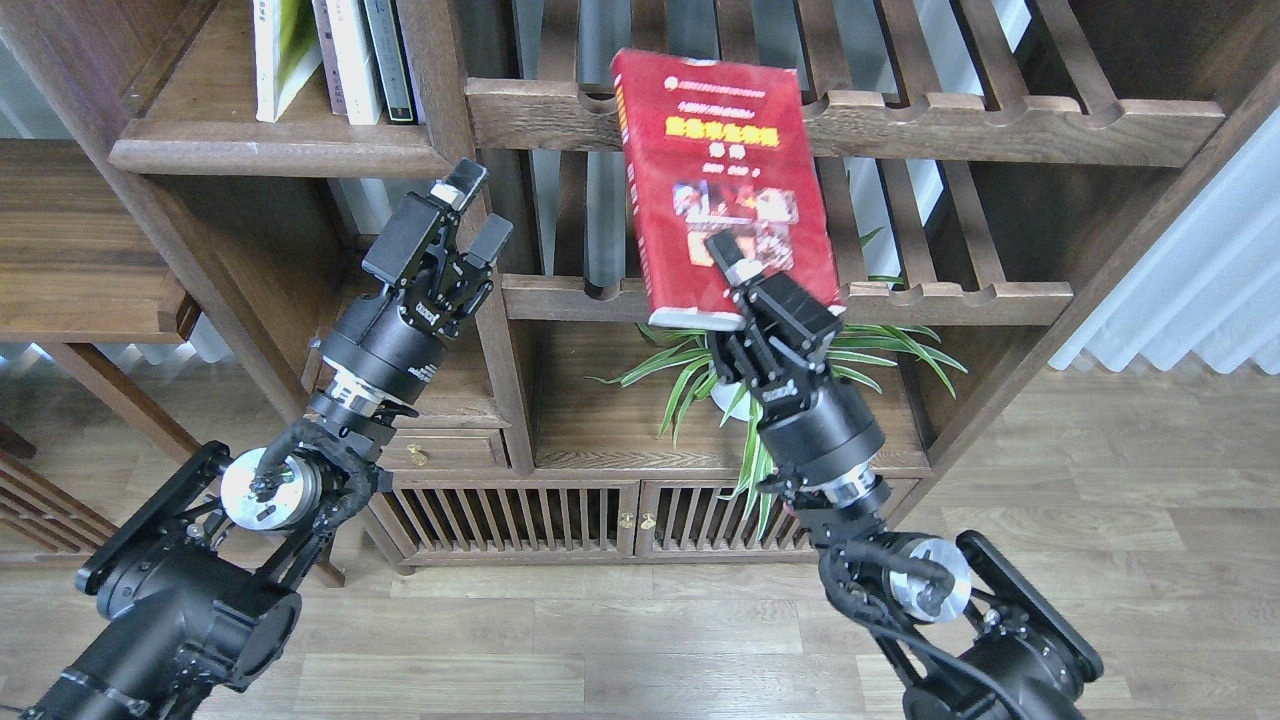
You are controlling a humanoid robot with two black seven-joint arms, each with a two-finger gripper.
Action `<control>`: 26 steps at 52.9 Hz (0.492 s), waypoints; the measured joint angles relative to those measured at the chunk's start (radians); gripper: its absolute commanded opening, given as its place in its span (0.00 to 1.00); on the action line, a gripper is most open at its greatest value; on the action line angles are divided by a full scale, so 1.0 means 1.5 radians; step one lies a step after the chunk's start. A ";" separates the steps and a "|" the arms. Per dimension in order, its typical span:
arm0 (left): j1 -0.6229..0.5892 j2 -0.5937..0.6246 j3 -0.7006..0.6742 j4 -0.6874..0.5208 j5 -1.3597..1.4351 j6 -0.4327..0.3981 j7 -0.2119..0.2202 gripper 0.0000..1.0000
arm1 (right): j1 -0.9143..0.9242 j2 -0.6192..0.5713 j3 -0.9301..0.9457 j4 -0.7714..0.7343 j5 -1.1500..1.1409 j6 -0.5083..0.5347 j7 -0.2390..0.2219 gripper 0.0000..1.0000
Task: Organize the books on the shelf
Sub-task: 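Grip the red book between both grippers and lower it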
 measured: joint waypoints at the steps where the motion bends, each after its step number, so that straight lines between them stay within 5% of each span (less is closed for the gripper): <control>1: 0.000 0.003 0.002 -0.002 -0.003 0.000 0.000 0.96 | -0.003 0.000 -0.001 0.000 0.000 0.000 0.000 0.03; 26: 0.006 0.060 0.115 -0.031 -0.027 0.000 0.001 0.95 | -0.066 -0.008 -0.017 -0.005 -0.007 0.000 -0.053 0.03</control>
